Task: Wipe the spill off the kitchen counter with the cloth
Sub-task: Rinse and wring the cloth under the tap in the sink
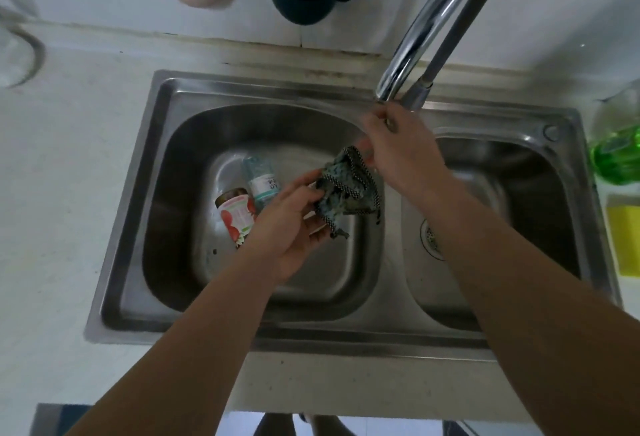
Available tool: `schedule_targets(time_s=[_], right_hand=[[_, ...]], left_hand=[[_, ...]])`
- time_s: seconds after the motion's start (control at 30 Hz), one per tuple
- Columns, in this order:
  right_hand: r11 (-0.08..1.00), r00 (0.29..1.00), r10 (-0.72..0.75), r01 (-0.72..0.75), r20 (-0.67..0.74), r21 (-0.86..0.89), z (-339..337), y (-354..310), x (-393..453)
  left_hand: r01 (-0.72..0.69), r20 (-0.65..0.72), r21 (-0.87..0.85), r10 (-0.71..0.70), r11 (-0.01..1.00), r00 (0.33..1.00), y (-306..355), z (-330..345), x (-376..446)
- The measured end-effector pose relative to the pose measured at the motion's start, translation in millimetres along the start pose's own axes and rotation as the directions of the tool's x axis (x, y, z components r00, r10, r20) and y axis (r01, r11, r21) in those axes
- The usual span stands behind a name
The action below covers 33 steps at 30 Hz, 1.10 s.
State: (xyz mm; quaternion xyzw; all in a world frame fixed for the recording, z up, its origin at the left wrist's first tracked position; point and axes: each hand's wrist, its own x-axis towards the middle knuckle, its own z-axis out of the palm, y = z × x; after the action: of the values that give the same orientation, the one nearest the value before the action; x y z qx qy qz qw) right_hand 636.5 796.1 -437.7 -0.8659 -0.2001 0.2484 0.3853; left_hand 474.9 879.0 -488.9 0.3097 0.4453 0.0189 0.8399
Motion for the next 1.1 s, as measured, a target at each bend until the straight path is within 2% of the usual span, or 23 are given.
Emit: schedule_targets(time_s=[0.1,0.23,0.27,0.37,0.43,0.6,0.67,0.73,0.83,0.9,1.0,1.1], right_hand=[[0.998,0.999,0.024,-0.022,-0.027,0.063,4,3,-6],[0.992,0.994,-0.010,0.023,-0.107,0.126,16,12,-32],[0.982,0.995,0.005,0.014,-0.096,0.188,22,17,-40],[0.922,0.992,0.113,-0.127,0.060,0.366,40,34,-59],[0.908,0.981,0.164,-0.190,0.099,0.374,47,42,-62],[0.865,0.971,0.237,-0.205,-0.012,0.459,51,41,-56],[0.894,0.977,0.213,-0.189,-0.016,0.406,52,37,-55],[0.911,0.980,0.189,-0.196,0.054,0.362,54,32,-57],[0.859,0.955,0.196,-0.277,0.223,0.431,60,29,-57],[0.839,0.941,0.203,-0.309,0.270,0.448,66,29,-57],[0.805,0.931,0.260,-0.356,0.257,0.475,85,25,-59],[0.765,0.910,0.400,-0.399,0.113,0.506,100,26,-48]], left_hand=[[-0.014,0.038,0.021,0.013,1.000,0.999,3,-1,7],[-0.025,0.077,0.059,0.020,0.998,0.997,9,-3,15],[-0.023,0.087,0.060,0.017,0.998,0.996,10,-4,17],[-0.016,0.099,0.089,0.007,0.996,0.995,10,-9,22],[-0.016,0.076,0.124,0.006,0.992,0.997,11,-9,24],[-0.003,0.072,0.154,-0.009,0.988,0.997,12,-3,22],[-0.005,0.095,0.165,-0.011,0.986,0.995,12,-2,17],[-0.025,0.075,0.181,0.012,0.983,0.997,8,-6,12],[-0.056,-0.037,0.194,0.064,0.979,0.997,3,-21,11],[-0.050,-0.108,0.163,0.068,0.985,0.992,2,-27,11],[-0.035,-0.190,0.114,0.056,0.993,0.980,-3,-26,11],[-0.041,-0.177,0.120,0.062,0.992,0.982,-12,-18,8]])
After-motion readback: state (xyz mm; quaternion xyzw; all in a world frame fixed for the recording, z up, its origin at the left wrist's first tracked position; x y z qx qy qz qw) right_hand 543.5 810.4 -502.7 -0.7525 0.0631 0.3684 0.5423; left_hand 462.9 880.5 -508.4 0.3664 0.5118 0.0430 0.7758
